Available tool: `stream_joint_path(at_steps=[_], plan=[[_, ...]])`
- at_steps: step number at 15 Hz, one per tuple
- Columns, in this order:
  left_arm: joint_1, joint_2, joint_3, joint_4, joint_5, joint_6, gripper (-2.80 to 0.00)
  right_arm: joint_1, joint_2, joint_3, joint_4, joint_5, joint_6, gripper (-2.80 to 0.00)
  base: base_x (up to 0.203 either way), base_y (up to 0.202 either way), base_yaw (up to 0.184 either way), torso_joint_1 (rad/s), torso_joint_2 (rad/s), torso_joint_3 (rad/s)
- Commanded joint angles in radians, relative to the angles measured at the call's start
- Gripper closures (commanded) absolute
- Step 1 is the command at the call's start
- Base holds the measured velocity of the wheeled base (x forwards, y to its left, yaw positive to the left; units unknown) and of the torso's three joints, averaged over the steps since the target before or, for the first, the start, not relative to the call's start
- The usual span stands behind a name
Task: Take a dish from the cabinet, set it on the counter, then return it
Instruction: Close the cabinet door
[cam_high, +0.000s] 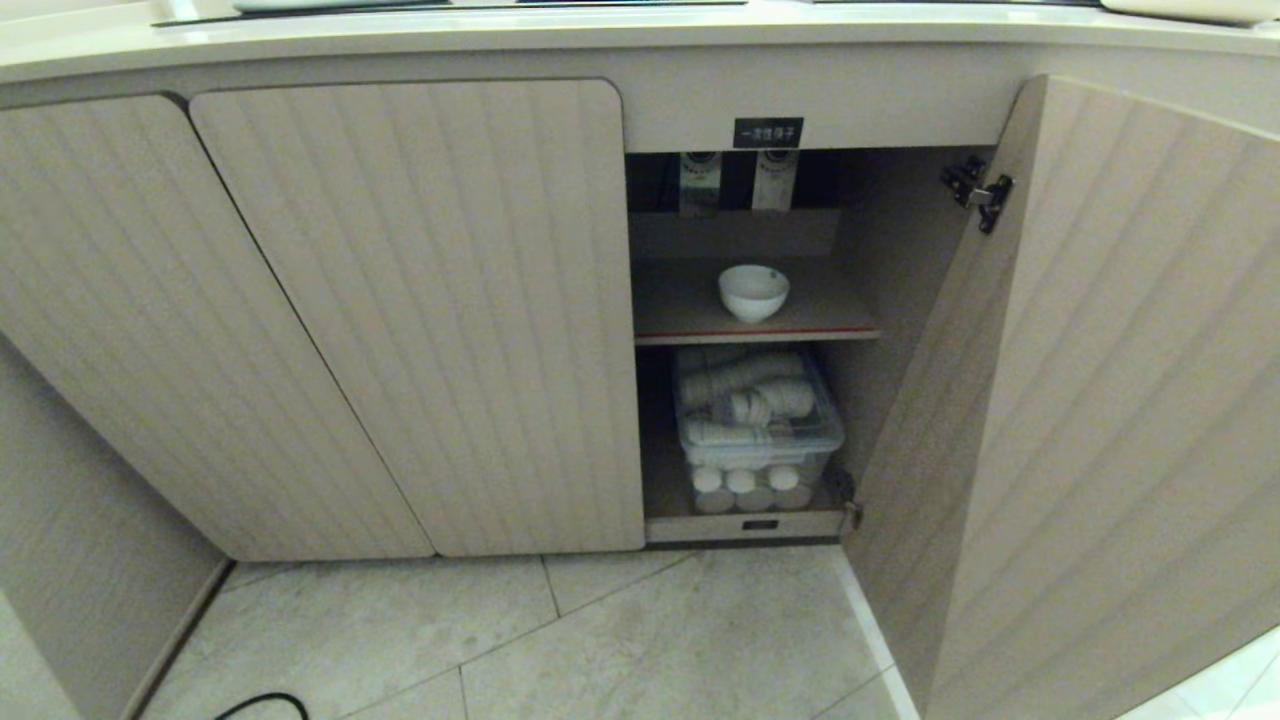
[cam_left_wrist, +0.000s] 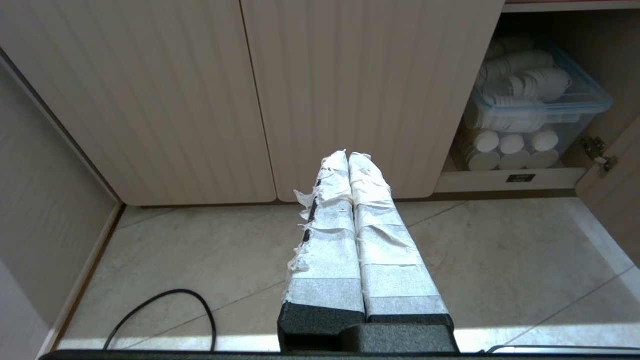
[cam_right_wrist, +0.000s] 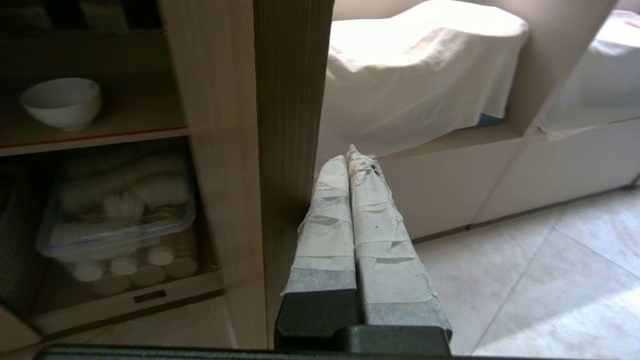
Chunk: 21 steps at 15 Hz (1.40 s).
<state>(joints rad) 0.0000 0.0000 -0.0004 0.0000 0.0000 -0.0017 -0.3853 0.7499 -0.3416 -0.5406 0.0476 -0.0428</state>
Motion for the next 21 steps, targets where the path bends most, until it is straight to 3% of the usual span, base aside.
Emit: stream_joint_path(at_steps=[1,6,21], plan=[[0.000,0.000,0.000,0.000,0.000,0.000,0.00,0.000,-0.012,0.020,-0.018,0.006,0.000,0.00,0.000,0.000,0.000,0.000,0.00,0.000],[0.000,0.000,-0.001,0.000,0.000,0.000,0.00,0.018,-0.049,0.059,-0.047,0.081,0.002,0.00,0.000,0.000,0.000,0.000,0.00,0.000],[0.000,0.000,0.000,0.000,0.000,0.000,0.00,0.322,-0.142,0.113,-0.034,0.081,-0.002,0.00,0.000,0.000,0.000,0.000,0.00,0.000]])
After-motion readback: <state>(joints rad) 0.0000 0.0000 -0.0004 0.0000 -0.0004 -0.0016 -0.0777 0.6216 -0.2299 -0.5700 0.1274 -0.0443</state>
